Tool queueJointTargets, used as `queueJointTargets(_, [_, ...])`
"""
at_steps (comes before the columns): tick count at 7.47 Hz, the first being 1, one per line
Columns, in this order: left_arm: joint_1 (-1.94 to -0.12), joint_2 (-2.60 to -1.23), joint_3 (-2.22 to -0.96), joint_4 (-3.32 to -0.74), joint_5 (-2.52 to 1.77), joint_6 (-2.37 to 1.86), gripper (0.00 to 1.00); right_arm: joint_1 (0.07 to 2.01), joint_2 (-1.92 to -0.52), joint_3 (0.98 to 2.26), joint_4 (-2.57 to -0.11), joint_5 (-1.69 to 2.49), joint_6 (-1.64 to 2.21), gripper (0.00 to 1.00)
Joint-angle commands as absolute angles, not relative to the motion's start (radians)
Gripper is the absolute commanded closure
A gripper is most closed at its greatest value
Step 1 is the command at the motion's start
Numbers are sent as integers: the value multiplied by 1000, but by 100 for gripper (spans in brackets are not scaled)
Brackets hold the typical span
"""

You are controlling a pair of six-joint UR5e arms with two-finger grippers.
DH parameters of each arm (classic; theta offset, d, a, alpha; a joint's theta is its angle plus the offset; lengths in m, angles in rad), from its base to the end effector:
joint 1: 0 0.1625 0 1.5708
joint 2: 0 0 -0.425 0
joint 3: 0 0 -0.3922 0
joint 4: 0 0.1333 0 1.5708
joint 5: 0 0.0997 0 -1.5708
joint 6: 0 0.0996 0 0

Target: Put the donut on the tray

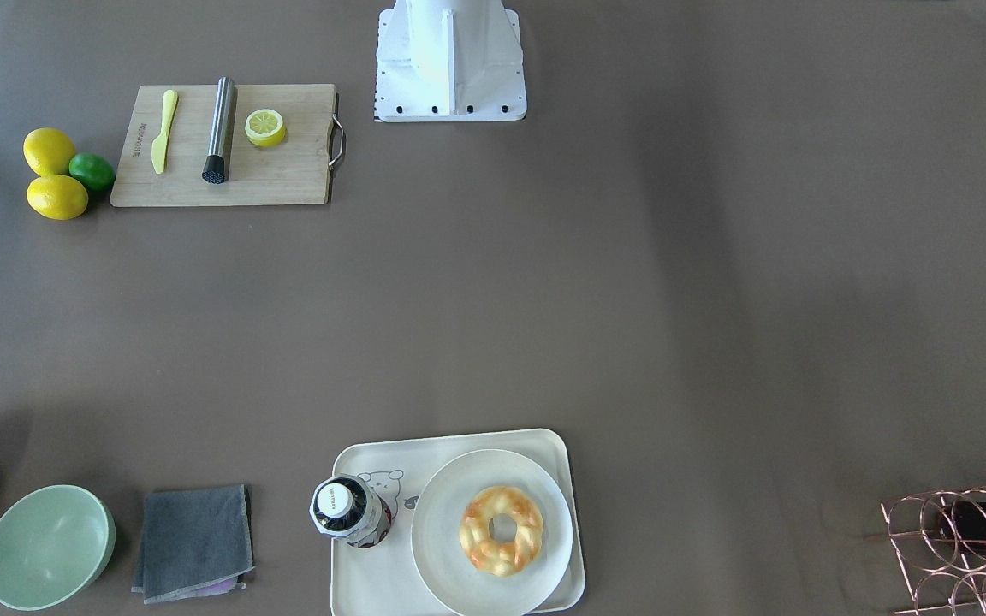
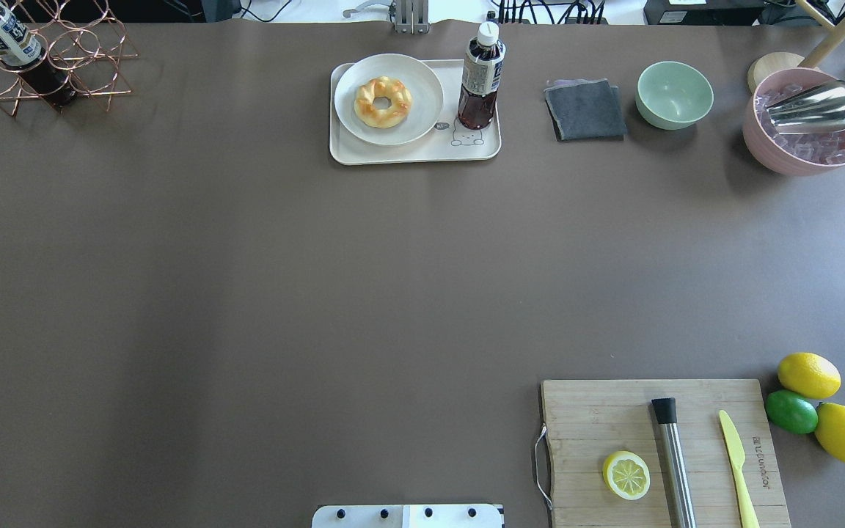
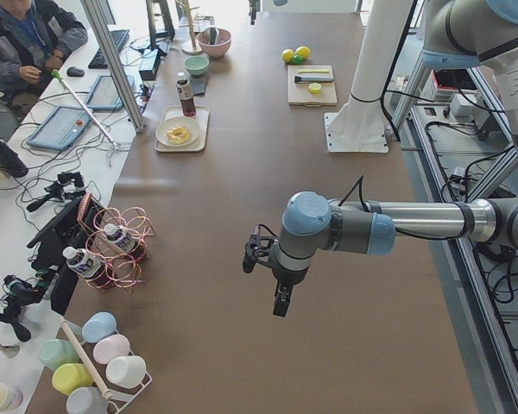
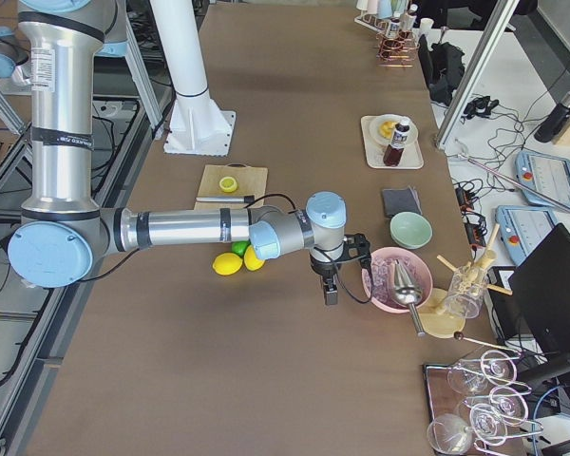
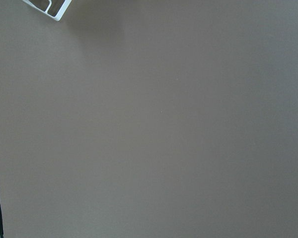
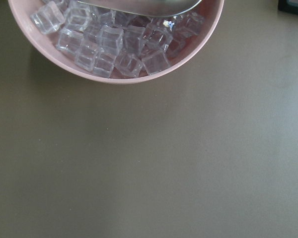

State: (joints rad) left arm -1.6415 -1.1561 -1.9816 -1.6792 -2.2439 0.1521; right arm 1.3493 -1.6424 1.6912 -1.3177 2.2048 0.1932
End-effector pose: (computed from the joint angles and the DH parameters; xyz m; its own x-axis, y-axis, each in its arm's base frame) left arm -0.0942 -0.3224 0.6201 0.7861 0.1598 -0.5970 -0.0494 0.9791 0.1971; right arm -0.0330 -0.4850 0.6143 0.7737 -0.1635 0.6121 0.0624 0.9811 0.1832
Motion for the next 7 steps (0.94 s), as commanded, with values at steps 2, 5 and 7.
queueJointTargets(2, [-1647,-1097,-1950,-1819,-2249,147,2,1348,-1643,1693,-1318,2214,196,0])
queueJointTargets(5, [-1651,-1098,-1914,-1824,-2250,150,2,1350,-1643,1694,-1318,2217,196,0])
queueJointTargets(7, [-1649,-1098,-1911,-1824,-2252,149,2,1348,-1643,1698,-1318,2220,196,0])
